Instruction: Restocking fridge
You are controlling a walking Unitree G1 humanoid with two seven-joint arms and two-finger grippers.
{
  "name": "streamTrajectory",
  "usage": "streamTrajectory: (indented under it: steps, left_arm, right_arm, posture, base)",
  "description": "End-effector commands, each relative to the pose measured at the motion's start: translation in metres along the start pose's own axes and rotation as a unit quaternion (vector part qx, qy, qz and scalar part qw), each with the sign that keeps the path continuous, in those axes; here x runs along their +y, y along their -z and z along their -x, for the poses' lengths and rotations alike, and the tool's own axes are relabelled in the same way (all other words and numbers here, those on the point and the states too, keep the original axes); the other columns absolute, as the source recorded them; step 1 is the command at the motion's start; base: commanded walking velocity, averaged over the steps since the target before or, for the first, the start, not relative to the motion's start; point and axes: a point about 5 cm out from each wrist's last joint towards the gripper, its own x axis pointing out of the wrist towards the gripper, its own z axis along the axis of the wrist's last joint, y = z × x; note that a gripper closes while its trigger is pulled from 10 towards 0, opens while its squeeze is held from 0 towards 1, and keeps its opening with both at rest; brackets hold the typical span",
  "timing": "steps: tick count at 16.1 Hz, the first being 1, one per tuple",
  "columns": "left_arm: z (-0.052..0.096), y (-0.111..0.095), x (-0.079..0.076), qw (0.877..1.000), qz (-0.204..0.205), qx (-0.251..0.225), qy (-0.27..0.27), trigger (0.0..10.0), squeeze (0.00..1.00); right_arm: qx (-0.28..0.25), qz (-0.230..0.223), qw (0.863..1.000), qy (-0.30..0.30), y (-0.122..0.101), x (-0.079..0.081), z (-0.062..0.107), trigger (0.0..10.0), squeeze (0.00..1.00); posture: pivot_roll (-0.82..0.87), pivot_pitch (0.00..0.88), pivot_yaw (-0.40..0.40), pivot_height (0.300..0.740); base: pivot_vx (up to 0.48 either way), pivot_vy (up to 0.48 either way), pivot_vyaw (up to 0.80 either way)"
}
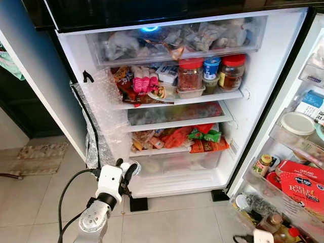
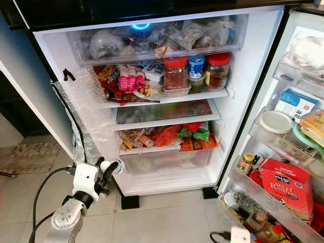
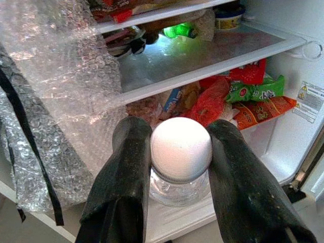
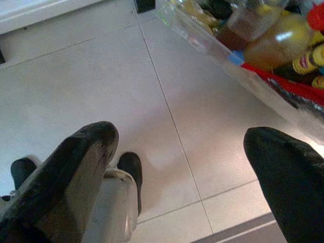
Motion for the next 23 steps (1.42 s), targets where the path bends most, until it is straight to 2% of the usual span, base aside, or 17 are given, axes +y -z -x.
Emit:
streamTrajectory:
  steps: [1,4,8,13,23]
  left_arm:
    - [0.0,-0.003,0.002,1.0,-0.001,-0.002,0.002,10.0,0.0]
    - [0.0,-0.003,0.001,1.0,0.0,0.003,0.005,10.0,0.0]
    - [0.0,-0.003,-0.003,1.0,0.005,0.01,0.018,10.0,0.0]
    - [-0.002,-0.004,-0.003,1.0,0.016,0.013,0.022,10.0,0.0]
    - [-0.005,-0.008,-0.002,0.999,0.017,0.01,0.025,10.0,0.0]
  right_arm:
    - [-0.002,0.0,1.0,-0.002,0.001,0.002,0.0,10.0,0.0]
    - [-0.001,0.0,1.0,-0.004,0.005,0.005,0.001,10.0,0.0]
    - [0.008,0.0,1.0,-0.007,0.02,0.009,0.005,10.0,0.0]
    - [-0.002,-0.002,1.0,-0.009,0.008,0.011,0.002,10.0,0.0]
    - [-0.006,-0.003,1.0,-0.012,0.002,0.012,0.001,10.0,0.0]
  posture:
    - [0.0,0.051,0.046,0.685]
    - [0.0,0.048,0.047,0.66]
    - [0.0,0.048,0.049,0.66]
    - [0.0,0.05,0.047,0.66]
    - [0.01,0.046,0.043,0.66]
  base:
    - [0.0,0.0,0.0]
    - [0.0,0.0,0.0]
    - [0.0,0.0,0.0]
    - [0.0,0.0,0.0]
    - [0.331,0.0,0.0]
